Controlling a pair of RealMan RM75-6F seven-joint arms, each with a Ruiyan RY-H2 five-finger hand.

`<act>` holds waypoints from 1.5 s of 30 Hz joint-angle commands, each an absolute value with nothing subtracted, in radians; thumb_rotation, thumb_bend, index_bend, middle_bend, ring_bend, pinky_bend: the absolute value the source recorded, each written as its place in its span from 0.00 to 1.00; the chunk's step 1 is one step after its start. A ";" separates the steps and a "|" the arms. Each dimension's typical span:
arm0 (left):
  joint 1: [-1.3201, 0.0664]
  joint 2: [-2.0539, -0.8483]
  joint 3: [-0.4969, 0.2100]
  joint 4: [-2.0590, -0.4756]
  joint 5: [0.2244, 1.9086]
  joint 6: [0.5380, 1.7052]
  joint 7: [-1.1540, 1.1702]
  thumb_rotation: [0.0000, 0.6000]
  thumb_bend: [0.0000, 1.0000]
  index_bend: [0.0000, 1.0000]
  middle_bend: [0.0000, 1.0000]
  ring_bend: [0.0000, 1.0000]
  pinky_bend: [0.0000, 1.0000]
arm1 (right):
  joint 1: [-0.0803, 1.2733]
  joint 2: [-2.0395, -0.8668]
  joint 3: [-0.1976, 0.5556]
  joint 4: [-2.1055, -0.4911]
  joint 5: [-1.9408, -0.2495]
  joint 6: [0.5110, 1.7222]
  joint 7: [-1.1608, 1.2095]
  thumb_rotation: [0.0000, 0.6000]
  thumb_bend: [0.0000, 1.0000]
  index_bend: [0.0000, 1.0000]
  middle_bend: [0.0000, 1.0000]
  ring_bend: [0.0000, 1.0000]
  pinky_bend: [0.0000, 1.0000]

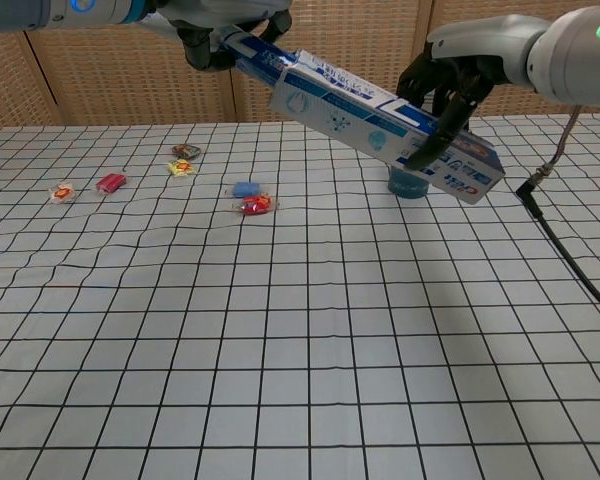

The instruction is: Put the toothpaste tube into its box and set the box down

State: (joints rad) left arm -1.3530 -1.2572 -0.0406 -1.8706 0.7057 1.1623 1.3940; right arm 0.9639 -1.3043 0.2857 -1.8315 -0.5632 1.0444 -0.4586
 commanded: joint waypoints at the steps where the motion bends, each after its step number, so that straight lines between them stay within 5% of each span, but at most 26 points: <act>1: -1.372 -1.253 -0.041 -1.866 0.766 1.178 1.431 1.00 0.73 0.79 0.51 0.51 0.46 | 0.951 -1.310 0.298 -1.824 -0.563 1.036 -0.414 1.00 0.33 0.73 0.52 0.54 0.61; 16: -1.406 -1.243 -0.046 -1.838 0.909 1.162 1.498 1.00 0.63 0.60 0.32 0.34 0.31 | 0.896 -1.315 0.330 -1.783 -0.623 0.996 -0.246 1.00 0.33 0.73 0.53 0.55 0.61; 28: -1.384 -1.255 -0.065 -1.815 0.983 1.175 1.469 1.00 0.46 0.30 0.10 0.15 0.14 | 0.851 -1.318 0.389 -1.771 -0.636 0.988 -0.093 1.00 0.33 0.75 0.55 0.56 0.61; 45: -1.261 -1.205 -0.094 -1.867 1.086 1.248 1.295 1.00 0.45 0.25 0.08 0.12 0.13 | 0.789 -1.332 0.415 -1.731 -0.665 1.012 0.017 1.00 0.33 0.76 0.56 0.57 0.62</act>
